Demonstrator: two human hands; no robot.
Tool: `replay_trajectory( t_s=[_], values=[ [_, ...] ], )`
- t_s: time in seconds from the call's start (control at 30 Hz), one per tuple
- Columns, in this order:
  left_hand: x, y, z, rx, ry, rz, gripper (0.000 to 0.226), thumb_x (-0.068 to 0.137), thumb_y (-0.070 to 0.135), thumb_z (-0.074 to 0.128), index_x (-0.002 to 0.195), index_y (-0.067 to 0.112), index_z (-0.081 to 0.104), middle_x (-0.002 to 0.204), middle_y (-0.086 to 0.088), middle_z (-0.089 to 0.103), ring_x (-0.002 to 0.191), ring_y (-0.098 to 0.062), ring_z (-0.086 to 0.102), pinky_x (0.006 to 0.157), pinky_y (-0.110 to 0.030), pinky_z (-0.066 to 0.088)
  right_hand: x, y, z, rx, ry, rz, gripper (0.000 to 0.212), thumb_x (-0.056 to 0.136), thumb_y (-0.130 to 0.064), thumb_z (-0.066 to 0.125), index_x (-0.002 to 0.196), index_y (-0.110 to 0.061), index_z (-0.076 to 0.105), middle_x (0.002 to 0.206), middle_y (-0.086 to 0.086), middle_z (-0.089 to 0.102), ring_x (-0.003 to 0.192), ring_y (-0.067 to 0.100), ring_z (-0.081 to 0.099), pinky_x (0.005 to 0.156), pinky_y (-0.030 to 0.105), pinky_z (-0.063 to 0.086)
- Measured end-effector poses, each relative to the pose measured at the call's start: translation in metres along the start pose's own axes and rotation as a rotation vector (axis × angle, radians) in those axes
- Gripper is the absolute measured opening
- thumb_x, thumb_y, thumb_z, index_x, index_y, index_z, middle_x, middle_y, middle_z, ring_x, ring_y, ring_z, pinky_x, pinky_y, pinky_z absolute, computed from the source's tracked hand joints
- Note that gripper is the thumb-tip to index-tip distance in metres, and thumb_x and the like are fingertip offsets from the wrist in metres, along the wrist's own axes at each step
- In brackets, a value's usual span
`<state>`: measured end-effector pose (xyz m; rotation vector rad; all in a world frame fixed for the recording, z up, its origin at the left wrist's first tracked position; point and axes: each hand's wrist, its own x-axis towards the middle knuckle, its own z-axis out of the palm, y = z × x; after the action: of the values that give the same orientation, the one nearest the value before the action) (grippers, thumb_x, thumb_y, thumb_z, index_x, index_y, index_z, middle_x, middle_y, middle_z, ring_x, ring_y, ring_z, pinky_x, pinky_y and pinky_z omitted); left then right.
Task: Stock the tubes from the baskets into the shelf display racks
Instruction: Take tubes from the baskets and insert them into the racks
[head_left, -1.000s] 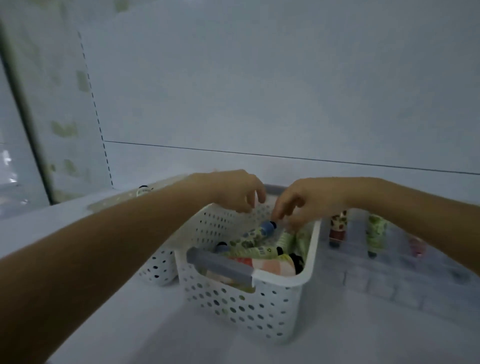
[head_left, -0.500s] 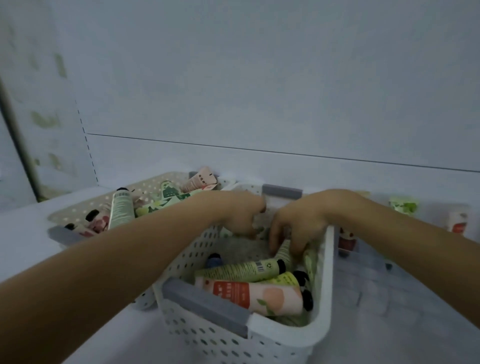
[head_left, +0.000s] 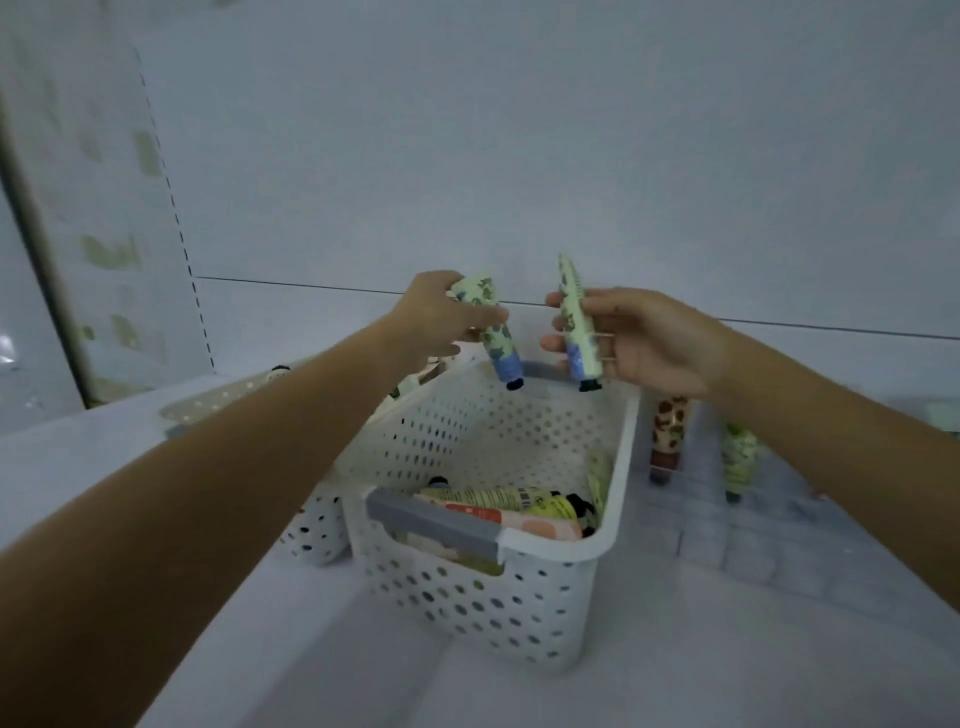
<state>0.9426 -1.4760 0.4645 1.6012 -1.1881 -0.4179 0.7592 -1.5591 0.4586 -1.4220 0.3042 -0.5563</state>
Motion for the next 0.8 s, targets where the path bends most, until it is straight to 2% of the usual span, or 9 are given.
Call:
replay_trajectory(
  t_s=[0.1, 0.17, 0.3, 0.4, 0.47, 0.57, 0.63, 0.7, 0.8],
  values=[
    [-0.011, 0.017, 0.006, -0.068, -0.080, 0.008, 0.020, 0.083, 0.021, 0.068, 0.097, 0.012, 0.058, 0.091, -0.006, 0.065, 0.074, -0.017, 0.063, 0.072, -0.031, 0.052, -0.023, -0.005, 0.000, 0.142, 0.093, 0.054, 0.032, 0.093, -0.016, 0.031, 0.100, -0.002, 0.059, 0.075, 0.005, 0.069, 0.059, 0.014, 0.066, 0.054, 0.023, 0.055],
    [-0.023, 0.032, 0.017, -0.123, -0.129, 0.047, 0.012, 0.087, 0.022, 0.063, 0.093, 0.013, 0.059, 0.087, -0.005, 0.065, 0.073, -0.017, 0.066, 0.068, -0.028, 0.056, -0.043, -0.003, 0.001, 0.167, 0.130, 0.069, 0.032, 0.094, -0.019, 0.029, 0.100, -0.002, 0.056, 0.072, 0.005, 0.069, 0.049, 0.012, 0.060, 0.046, 0.018, 0.050],
    [-0.052, 0.063, 0.049, -0.215, -0.174, 0.107, 0.013, 0.092, 0.024, 0.056, 0.085, 0.013, 0.057, 0.079, -0.002, 0.063, 0.064, -0.012, 0.065, 0.053, -0.021, 0.056, -0.084, 0.000, -0.001, 0.114, 0.256, 0.040, 0.018, 0.094, -0.029, 0.048, 0.093, -0.012, 0.054, 0.073, 0.005, 0.060, 0.043, 0.010, 0.052, 0.037, 0.015, 0.043],
    [-0.074, 0.083, 0.083, -0.295, -0.192, 0.140, 0.014, 0.092, 0.020, 0.056, 0.081, 0.011, 0.056, 0.081, -0.007, 0.063, 0.061, -0.014, 0.064, 0.054, -0.023, 0.056, -0.121, 0.002, -0.010, 0.062, 0.420, -0.004, 0.014, 0.092, -0.022, 0.055, 0.083, -0.011, 0.055, 0.056, 0.002, 0.060, 0.044, 0.009, 0.058, 0.041, 0.017, 0.049],
    [-0.090, 0.094, 0.110, -0.352, -0.226, 0.146, 0.012, 0.090, 0.019, 0.058, 0.092, 0.010, 0.051, 0.092, -0.013, 0.062, 0.054, -0.014, 0.064, 0.052, -0.026, 0.056, -0.150, 0.002, -0.022, 0.045, 0.532, -0.067, 0.017, 0.092, -0.020, 0.056, 0.078, -0.011, 0.057, 0.053, 0.001, 0.060, 0.044, 0.010, 0.059, 0.044, 0.019, 0.051],
    [-0.110, 0.103, 0.156, -0.294, -0.262, 0.138, 0.041, 0.090, 0.022, 0.060, 0.117, 0.010, 0.032, 0.112, -0.019, 0.054, 0.066, -0.020, 0.066, 0.060, -0.030, 0.057, -0.198, 0.001, -0.047, -0.046, 0.678, -0.148, 0.030, 0.093, -0.022, 0.054, 0.065, -0.010, 0.052, 0.052, 0.003, 0.045, 0.034, 0.009, 0.040, 0.035, 0.015, 0.034],
    [-0.125, 0.104, 0.191, -0.250, -0.282, 0.178, 0.040, 0.090, 0.022, 0.058, 0.114, 0.012, 0.028, 0.101, -0.014, 0.051, 0.070, -0.021, 0.066, 0.059, -0.030, 0.055, -0.228, 0.002, -0.064, -0.156, 0.835, -0.190, 0.032, 0.091, -0.025, 0.056, 0.065, -0.007, 0.056, 0.056, 0.005, 0.044, 0.039, 0.011, 0.039, 0.040, 0.016, 0.034],
    [-0.138, 0.103, 0.226, -0.243, -0.296, 0.199, 0.033, 0.091, 0.023, 0.057, 0.107, 0.014, 0.029, 0.086, -0.004, 0.046, 0.073, -0.023, 0.057, 0.057, -0.030, 0.053, -0.255, 0.006, -0.080, -0.401, 1.035, -0.265, 0.026, 0.090, -0.027, 0.058, 0.075, -0.006, 0.062, 0.069, 0.008, 0.054, 0.056, 0.013, 0.049, 0.056, 0.022, 0.044],
    [-0.155, 0.101, 0.271, -0.321, -0.290, 0.132, 0.026, 0.091, 0.023, 0.057, 0.107, 0.010, 0.041, 0.089, -0.004, 0.050, 0.087, -0.023, 0.051, 0.080, -0.039, 0.052, -0.287, 0.010, -0.095, -0.630, 1.201, -0.400, 0.021, 0.091, -0.028, 0.057, 0.073, -0.018, 0.056, 0.065, -0.002, 0.051, 0.056, 0.003, 0.046, 0.057, 0.017, 0.041]
  ],
)
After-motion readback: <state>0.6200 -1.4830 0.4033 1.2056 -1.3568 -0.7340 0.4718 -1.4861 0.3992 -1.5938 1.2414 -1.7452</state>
